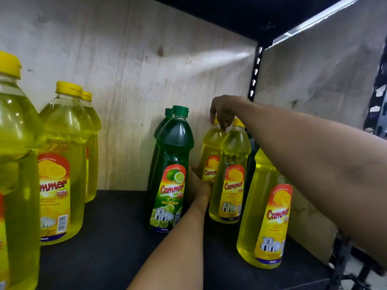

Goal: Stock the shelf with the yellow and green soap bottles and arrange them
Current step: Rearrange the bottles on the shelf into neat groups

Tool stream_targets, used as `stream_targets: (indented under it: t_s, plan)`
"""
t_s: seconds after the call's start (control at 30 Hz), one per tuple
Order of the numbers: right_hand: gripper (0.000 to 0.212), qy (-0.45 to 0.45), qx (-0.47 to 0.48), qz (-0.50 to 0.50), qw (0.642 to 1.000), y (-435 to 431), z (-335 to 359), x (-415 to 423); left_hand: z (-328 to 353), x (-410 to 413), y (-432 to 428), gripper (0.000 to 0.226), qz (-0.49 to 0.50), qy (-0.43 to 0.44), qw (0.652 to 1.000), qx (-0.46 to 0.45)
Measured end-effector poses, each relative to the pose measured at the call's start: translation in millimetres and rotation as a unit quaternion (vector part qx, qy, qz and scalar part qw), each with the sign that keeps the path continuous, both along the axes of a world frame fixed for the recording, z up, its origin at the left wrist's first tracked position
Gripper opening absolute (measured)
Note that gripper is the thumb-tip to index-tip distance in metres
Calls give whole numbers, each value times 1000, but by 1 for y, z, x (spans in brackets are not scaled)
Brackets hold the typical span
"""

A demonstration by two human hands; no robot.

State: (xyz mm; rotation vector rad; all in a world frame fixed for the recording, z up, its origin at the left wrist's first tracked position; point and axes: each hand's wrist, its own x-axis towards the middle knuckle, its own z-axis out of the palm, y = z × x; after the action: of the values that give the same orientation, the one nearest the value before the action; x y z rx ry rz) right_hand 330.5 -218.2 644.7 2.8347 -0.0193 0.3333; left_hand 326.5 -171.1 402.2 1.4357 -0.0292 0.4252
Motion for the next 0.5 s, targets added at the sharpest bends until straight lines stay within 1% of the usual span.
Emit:
stream_targets:
  t_s: [0.13,0.17,0.2,0.27,0.3,0.4,0.5]
  plan:
    - [42,-64,-29,16,997,-4,-5,1,1,2,0,64,-22,7,1000,11]
    - [42,-64,-28,15,997,-4,-5,2,0,2,1,62,-28,6,999,18]
    - [41,-45,-26,10,999,-3,-4,1,-3,2,2,60,-32,2,999,27]
    - [38,20,-8,-3,1000,0,-1,0,-8,0,4,57,-40,-7,998,46]
    - [39,38,3,-5,999,1,0,0,-11,-1,5,57,-49,-7,997,52]
    - [39,19,23,7,1000,0,-1,0,-13,-2,7,63,-71,4,996,44]
    - [38,-13,11,11,1000,-4,-7,-3,-9,-2,6,60,-47,4,997,60]
